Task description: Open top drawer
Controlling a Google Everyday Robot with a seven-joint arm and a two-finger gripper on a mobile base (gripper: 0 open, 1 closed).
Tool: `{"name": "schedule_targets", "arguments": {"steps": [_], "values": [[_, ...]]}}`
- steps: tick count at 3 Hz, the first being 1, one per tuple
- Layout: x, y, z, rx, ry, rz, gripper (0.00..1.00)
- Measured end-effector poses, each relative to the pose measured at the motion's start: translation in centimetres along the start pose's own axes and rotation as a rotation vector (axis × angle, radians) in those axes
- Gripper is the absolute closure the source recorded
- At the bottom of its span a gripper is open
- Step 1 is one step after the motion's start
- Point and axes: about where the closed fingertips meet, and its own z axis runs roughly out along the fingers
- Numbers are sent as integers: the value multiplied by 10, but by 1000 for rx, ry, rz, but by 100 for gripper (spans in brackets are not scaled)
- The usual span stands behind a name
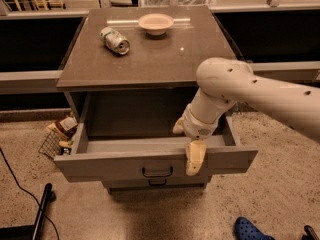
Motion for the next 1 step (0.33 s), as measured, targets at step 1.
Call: {"name": "schedule_targets", "arguments": {"steps": [1], "values": [[-14, 7, -44, 22, 84, -5, 0]]}}
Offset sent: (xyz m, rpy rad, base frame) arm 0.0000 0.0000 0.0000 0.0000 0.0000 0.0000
